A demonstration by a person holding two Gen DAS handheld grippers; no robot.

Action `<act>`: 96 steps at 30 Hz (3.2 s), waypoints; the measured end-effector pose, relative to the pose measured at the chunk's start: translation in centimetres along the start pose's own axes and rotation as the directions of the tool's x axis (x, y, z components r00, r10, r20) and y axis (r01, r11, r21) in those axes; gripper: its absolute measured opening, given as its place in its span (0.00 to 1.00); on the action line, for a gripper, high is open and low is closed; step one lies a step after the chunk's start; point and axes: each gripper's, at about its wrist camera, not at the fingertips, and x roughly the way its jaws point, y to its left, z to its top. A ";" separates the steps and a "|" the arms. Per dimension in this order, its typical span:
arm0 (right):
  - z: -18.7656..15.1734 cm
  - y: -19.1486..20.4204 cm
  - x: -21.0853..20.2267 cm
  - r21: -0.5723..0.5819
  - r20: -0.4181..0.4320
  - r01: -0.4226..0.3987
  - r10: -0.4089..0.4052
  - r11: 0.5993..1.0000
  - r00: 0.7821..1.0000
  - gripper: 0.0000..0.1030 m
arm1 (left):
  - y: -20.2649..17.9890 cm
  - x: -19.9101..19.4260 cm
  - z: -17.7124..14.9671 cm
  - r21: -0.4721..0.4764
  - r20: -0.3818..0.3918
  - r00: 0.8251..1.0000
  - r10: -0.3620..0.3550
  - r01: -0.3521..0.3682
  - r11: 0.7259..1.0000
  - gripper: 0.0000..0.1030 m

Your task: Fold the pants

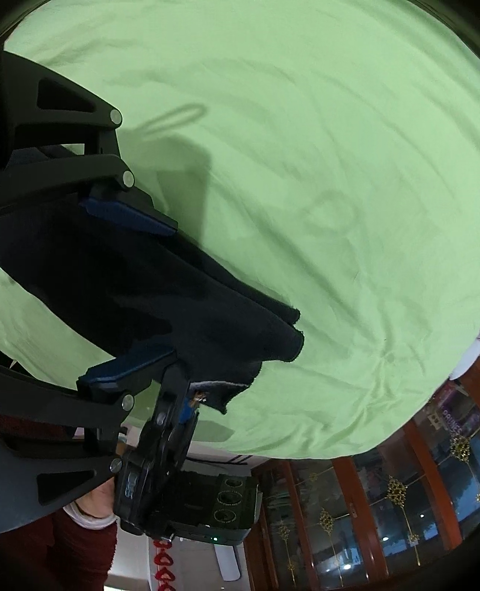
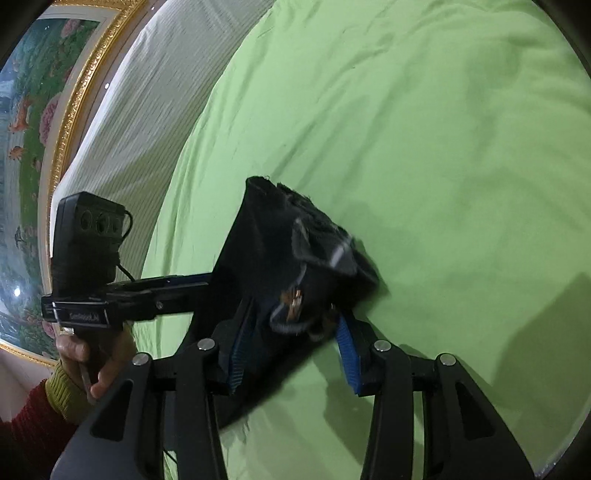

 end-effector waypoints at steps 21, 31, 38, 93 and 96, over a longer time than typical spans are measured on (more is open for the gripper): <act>0.1 0.8 -3.2 -0.189 0.035 -0.089 0.097 0.978 0.995 0.10 | -1.4 1.1 2.3 0.025 0.074 0.987 -0.143 0.141 0.990 0.12; -1.6 8.1 -5.2 -0.377 -0.025 -0.260 0.271 0.889 0.962 0.10 | -0.7 -8.0 -4.0 -0.005 0.280 0.935 -0.218 0.228 0.974 0.12; -4.2 12.0 -3.4 -0.432 -0.128 -0.351 0.329 0.831 0.936 0.10 | 1.0 -12.1 -10.1 -0.079 0.399 0.899 -0.180 0.229 0.970 0.12; -15.1 27.6 12.1 -0.659 -0.542 -0.455 0.042 0.599 0.839 0.51 | 11.3 -11.6 -43.2 -0.788 0.579 0.702 0.415 0.349 0.507 0.57; -15.4 28.8 12.3 -0.670 -0.552 -0.471 0.039 0.574 0.833 0.52 | 10.6 -11.7 -45.7 -0.810 0.569 0.677 0.467 0.363 0.461 0.58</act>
